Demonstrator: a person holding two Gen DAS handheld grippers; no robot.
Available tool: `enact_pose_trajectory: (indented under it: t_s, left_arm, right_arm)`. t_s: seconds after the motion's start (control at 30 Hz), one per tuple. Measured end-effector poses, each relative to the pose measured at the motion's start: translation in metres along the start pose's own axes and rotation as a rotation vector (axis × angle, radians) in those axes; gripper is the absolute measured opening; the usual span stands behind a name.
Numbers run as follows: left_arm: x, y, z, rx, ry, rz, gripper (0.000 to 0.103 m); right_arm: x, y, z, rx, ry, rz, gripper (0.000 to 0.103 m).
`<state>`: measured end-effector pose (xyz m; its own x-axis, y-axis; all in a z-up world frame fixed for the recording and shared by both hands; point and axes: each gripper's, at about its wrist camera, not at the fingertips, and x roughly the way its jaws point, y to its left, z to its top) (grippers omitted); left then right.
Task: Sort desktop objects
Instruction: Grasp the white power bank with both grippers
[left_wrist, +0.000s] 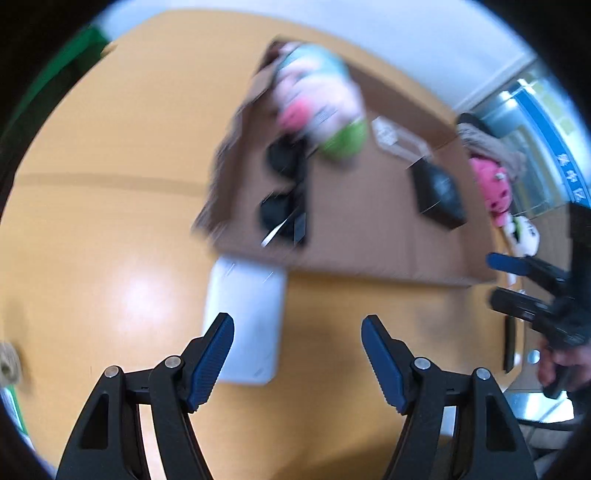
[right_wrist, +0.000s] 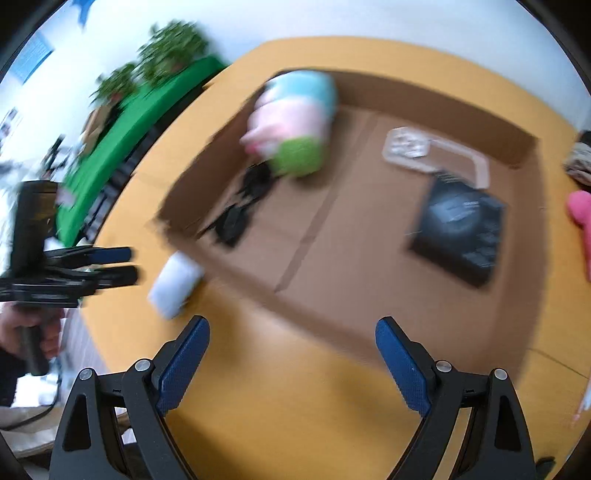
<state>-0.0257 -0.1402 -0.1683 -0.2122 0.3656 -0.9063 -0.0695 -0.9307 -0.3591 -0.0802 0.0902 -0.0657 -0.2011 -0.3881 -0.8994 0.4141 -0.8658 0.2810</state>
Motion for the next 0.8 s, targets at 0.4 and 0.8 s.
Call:
enact_pose_trajectory:
  t_s: [0.4,0.8]
  left_arm:
    - [0.061,0.021,-0.005,0.061,0.059,0.025,0.062]
    - [0.049,0.028,-0.061,0.012,0.086,-0.104,0.046]
  right_arm:
    - [0.044,0.067,-0.035,-0.004,0.131,0.051,0.094]
    - [0.08,0.058,-0.043,0.267,0.13,0.204,0.094]
